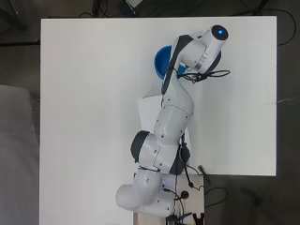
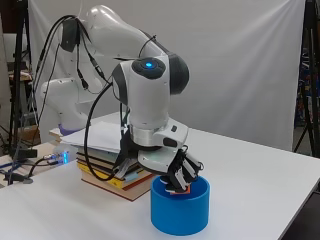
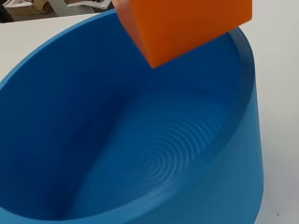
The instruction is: Teleoperate dual arm-hand system to pick and place objects
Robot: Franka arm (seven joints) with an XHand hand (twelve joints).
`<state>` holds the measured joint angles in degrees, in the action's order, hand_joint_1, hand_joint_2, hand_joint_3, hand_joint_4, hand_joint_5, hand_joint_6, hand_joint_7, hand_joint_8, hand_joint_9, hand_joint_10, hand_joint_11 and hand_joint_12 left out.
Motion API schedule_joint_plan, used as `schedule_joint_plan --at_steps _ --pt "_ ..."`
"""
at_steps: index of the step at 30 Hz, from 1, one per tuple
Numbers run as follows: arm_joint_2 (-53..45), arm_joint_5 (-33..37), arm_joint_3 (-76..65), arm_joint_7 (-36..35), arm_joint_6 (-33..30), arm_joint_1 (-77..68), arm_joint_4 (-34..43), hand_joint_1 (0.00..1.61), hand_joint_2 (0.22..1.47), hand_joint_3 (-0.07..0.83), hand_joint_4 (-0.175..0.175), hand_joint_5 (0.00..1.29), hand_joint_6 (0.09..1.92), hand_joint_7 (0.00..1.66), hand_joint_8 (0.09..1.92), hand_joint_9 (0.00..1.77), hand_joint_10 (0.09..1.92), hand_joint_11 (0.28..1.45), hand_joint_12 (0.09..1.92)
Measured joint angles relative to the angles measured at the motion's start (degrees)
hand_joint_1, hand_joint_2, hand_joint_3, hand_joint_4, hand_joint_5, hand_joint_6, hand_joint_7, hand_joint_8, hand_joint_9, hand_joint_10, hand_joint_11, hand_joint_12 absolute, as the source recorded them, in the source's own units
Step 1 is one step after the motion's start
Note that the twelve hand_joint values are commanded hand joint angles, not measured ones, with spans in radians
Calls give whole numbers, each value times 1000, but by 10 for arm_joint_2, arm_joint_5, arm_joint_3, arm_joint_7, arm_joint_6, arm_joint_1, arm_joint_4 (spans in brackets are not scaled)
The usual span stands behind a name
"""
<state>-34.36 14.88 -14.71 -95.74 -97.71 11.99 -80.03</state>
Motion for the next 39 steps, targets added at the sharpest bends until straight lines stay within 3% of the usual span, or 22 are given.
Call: schedule_joint_plan --at_steps 3,4,5,6,7,9,11,12,13,14,16,29,39 --pt "48 -3 4 -29 -18 2 -61 915 1227 0 175 753 1342 898 1780 1249 1920 957 1914" --pt "69 -5 6 -36 -24 2 -88 1014 1232 8 49 734 1288 860 1705 1215 1920 936 1918" --pt "91 -6 9 -41 -30 3 -117 1096 1236 10 -52 720 1243 839 1640 1189 1920 919 1919" --pt "113 -9 11 -45 -36 3 -147 1144 1238 9 -113 712 1216 827 1601 1176 1920 913 1920" --pt "133 -11 14 -48 -41 3 -174 1170 1241 8 -145 707 1203 821 1583 1172 1920 915 1920" --pt "173 -17 20 -53 -55 3 -231 1183 1249 7 -169 700 1270 785 1539 1176 1920 928 1920" --pt "210 -21 26 -58 -66 2 -280 1169 1277 13 -175 658 1309 738 1659 1157 1920 926 1920" --pt "224 -23 28 -60 -69 2 -298 1060 1278 11 -49 662 1369 758 1771 1166 1920 936 1920" --pt "232 -24 29 -61 -70 2 -310 977 1273 7 52 673 1406 800 1850 1187 1920 952 1920" --pt "235 -26 31 -61 -72 2 -313 932 1265 2 113 690 1409 845 1896 1220 1920 971 1920" --pt "230 -28 36 -49 -76 2 -305 907 1247 -3 162 723 1381 910 1920 1272 1920 997 1920" --pt "175 -41 56 76 -39 5 -164 910 1231 -1 175 745 1353 940 1899 1251 1920 900 1875" --pt "82 -53 64 132 20 17 -43 933 1210 -2 175 784 1296 1112 1920 1391 1920 975 1835"
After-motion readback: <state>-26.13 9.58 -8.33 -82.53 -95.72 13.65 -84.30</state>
